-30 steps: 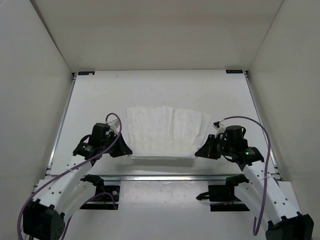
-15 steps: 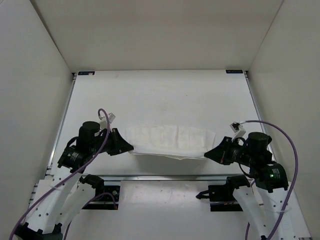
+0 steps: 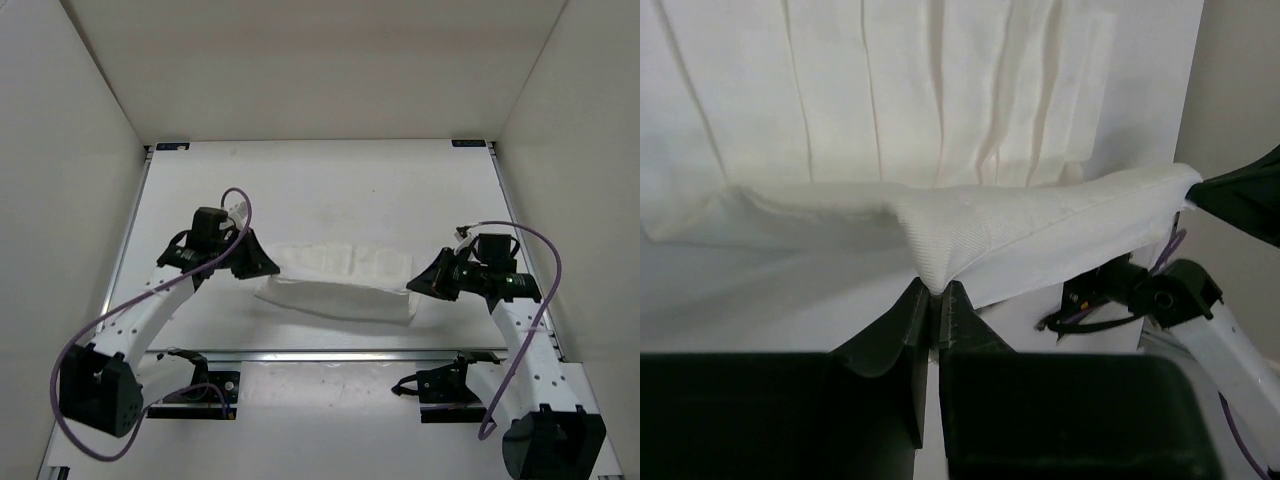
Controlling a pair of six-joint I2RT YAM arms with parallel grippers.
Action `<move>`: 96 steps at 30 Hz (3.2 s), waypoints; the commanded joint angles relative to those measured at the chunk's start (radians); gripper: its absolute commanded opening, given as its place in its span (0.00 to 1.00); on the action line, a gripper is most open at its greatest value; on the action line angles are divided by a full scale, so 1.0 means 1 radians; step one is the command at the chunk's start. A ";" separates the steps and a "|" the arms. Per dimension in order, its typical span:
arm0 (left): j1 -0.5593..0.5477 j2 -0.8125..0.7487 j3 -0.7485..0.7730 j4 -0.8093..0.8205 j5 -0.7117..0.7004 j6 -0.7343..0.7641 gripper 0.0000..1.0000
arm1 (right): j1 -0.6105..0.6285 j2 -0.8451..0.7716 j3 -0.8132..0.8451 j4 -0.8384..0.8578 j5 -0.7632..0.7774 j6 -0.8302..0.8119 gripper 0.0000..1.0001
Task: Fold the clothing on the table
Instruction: Fold the skirt
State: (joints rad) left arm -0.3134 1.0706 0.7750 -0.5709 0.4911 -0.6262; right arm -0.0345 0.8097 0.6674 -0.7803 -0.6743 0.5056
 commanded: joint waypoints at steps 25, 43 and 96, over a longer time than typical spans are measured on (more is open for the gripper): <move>0.191 0.583 0.235 0.384 0.028 0.001 0.67 | 0.007 0.622 0.241 0.507 0.254 -0.027 0.60; 0.108 0.301 -0.118 0.302 -0.194 0.082 0.68 | 0.027 0.459 -0.249 0.829 0.185 0.206 0.68; -0.102 1.089 0.702 0.336 0.004 -0.040 0.00 | 0.310 1.193 1.142 0.150 0.294 -0.216 0.00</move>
State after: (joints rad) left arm -0.3874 2.1834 1.5215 -0.2779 0.4412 -0.6357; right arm 0.2272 1.9686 1.7123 -0.5709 -0.3637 0.3309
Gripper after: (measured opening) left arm 0.066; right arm 0.017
